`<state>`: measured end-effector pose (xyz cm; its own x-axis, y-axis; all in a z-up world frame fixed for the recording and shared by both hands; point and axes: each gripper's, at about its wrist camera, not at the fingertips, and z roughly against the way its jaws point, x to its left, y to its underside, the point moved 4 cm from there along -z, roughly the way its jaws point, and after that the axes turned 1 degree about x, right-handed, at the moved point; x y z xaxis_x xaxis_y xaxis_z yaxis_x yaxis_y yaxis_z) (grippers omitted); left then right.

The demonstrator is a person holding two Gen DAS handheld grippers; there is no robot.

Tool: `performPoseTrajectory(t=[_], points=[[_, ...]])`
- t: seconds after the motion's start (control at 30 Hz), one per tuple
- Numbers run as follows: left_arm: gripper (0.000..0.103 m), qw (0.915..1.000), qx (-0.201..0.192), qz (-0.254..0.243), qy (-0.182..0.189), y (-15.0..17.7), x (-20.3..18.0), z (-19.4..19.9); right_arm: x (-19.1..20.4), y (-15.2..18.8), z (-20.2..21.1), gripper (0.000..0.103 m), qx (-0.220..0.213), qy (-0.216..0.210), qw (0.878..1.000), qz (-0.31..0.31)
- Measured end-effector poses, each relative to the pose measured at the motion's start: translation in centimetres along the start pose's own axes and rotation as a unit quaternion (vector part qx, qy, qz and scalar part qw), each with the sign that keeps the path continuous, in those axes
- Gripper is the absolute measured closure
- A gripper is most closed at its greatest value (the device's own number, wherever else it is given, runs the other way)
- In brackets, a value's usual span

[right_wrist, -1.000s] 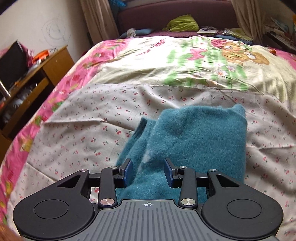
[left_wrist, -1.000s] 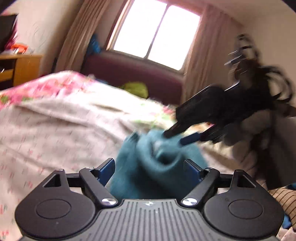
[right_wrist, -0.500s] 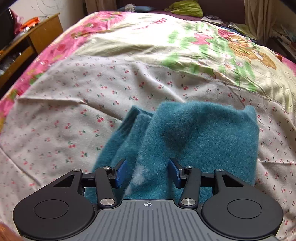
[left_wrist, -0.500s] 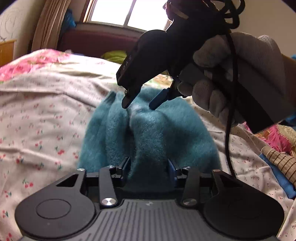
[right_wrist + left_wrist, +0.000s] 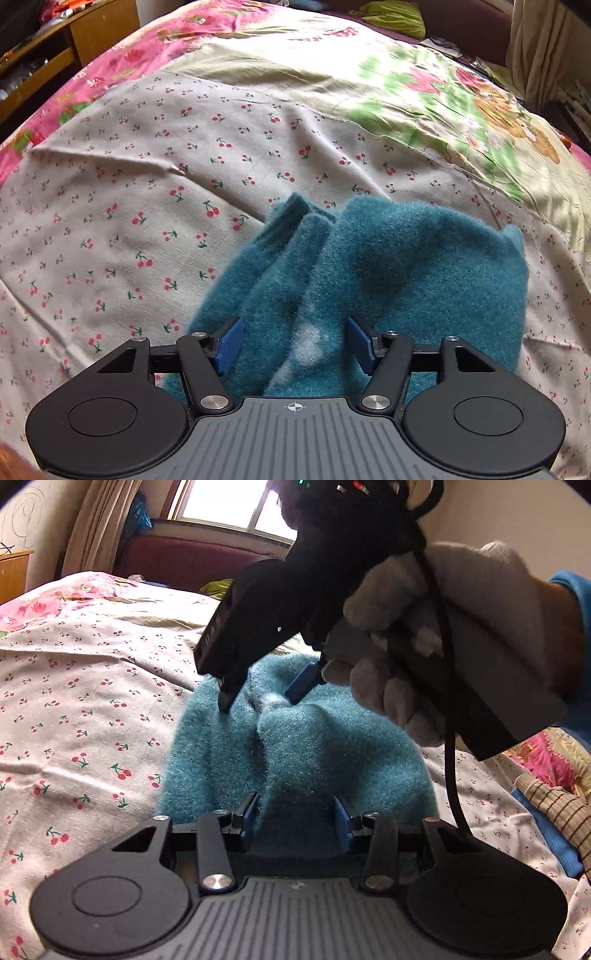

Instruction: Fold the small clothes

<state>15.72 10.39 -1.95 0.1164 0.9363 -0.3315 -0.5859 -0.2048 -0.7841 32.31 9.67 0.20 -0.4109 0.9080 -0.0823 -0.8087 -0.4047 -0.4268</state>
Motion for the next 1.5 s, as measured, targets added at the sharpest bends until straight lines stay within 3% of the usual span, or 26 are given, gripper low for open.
performPoseTrajectory(t=[0.13,0.27,0.33,0.4,0.43,0.53,0.6,0.67,0.73,0.8,0.9,1.03,1.17,1.4,1.43,1.5], points=[[0.050,0.9998,-0.008,-0.015,-0.005,-0.4,0.5,-0.6,-0.7,0.3,1.2,0.039,0.004,-0.035,0.999,-0.030],[0.049,0.9992,-0.014,-0.037,-0.012,-0.2,-0.4,-0.2,-0.6,0.3,1.2,0.042,-0.003,-0.023,1.000,-0.014],[0.049,0.9995,-0.012,-0.030,-0.008,-0.2,-0.2,-0.2,-1.1,0.6,1.5,0.046,-0.008,-0.023,1.000,-0.020],[0.049,0.9996,-0.011,-0.024,-0.004,-0.3,-0.1,-0.2,-1.5,1.1,1.8,0.062,-0.012,-0.012,1.000,-0.013],[0.049,0.9996,-0.011,-0.025,-0.004,-0.3,-0.1,-0.2,-1.5,1.3,1.7,0.065,-0.011,0.001,1.000,-0.005],[0.049,0.9994,-0.012,-0.030,-0.006,-0.3,-0.2,-0.2,-1.1,1.2,1.3,0.062,-0.005,0.012,1.000,-0.001],[0.049,0.9994,-0.012,-0.031,-0.007,-0.3,-0.2,-0.2,-0.3,0.9,1.0,0.053,0.002,0.014,1.000,0.011],[0.049,0.9995,-0.012,-0.029,-0.007,-0.3,-0.2,-0.4,0.2,0.9,0.5,0.053,0.002,0.028,0.999,0.029],[0.050,0.9994,-0.015,-0.029,-0.008,-0.3,-0.2,-0.4,0.0,1.2,0.0,0.071,-0.001,0.050,0.998,0.039],[0.058,0.9994,-0.023,-0.023,-0.012,-0.3,0.0,0.1,-0.3,1.2,1.0,0.085,-0.010,0.035,0.999,0.026],[0.068,0.9992,-0.036,-0.003,-0.015,-0.6,0.5,1.8,0.2,0.9,4.9,0.089,-0.051,0.002,0.998,0.022],[0.070,0.9988,-0.035,0.019,-0.029,-0.3,1.1,2.9,1.4,1.1,6.4,0.089,-0.072,-0.033,0.997,0.018],[0.071,0.9984,0.007,0.047,-0.031,0.6,2.1,2.1,2.3,2.5,2.1,0.089,-0.028,-0.021,0.999,0.013],[0.073,0.9984,0.026,0.030,-0.041,1.1,1.7,1.5,3.8,1.3,2.6,0.084,-0.009,-0.021,1.000,0.022],[0.073,0.9983,0.028,0.030,-0.040,1.1,1.8,1.5,4.0,1.3,2.4,0.082,-0.003,-0.017,1.000,0.026],[0.073,0.9984,0.030,0.032,-0.037,1.2,1.7,1.2,4.8,1.4,1.6,0.059,0.013,-0.018,0.999,0.042]])
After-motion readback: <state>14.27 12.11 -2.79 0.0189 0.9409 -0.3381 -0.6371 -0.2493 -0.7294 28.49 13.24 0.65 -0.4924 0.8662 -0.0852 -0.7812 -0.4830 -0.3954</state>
